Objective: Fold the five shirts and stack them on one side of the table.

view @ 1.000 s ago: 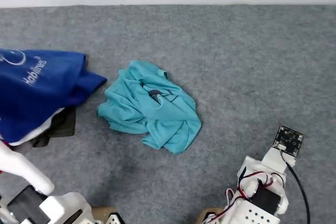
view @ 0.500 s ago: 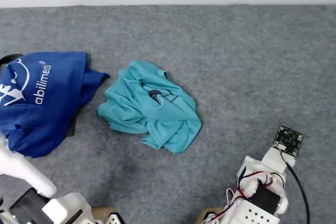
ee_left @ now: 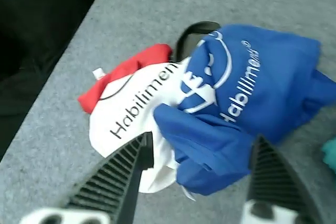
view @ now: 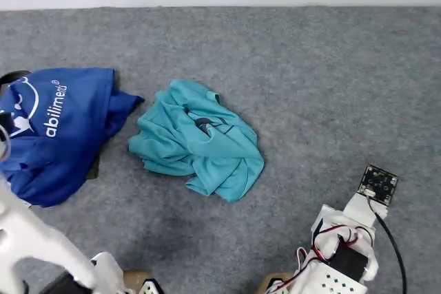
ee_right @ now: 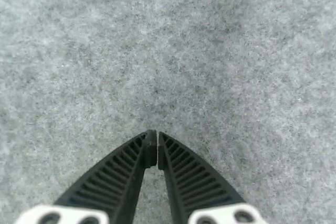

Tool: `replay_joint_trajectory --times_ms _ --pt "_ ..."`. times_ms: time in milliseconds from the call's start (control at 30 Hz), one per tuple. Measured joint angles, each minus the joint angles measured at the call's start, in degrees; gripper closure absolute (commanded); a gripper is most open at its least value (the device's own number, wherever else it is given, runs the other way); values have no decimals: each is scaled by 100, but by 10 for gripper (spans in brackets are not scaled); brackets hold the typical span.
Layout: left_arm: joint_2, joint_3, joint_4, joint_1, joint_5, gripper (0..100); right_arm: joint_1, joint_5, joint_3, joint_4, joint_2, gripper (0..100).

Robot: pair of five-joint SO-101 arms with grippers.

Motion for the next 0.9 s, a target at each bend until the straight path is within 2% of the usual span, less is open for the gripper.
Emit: replay_joint_trajectory --times_ms 167,333,567,667,800,900 --pt "-571 580 0 352 0 990 0 0 0 0 0 989" --pt "-1108 1248 0 826 0 985 0 0 0 0 0 987" --pt "-1600 1952 0 1011 0 985 0 53 0 0 0 987" --pt "-1723 2224 0 1002 0 985 -9 519 0 -44 0 989" --pt "-1960 2295 0 967 0 985 -123 1591 -141 -721 9 989" --pt "-2145 2312 0 659 0 985 -360 1767 -695 -862 53 990"
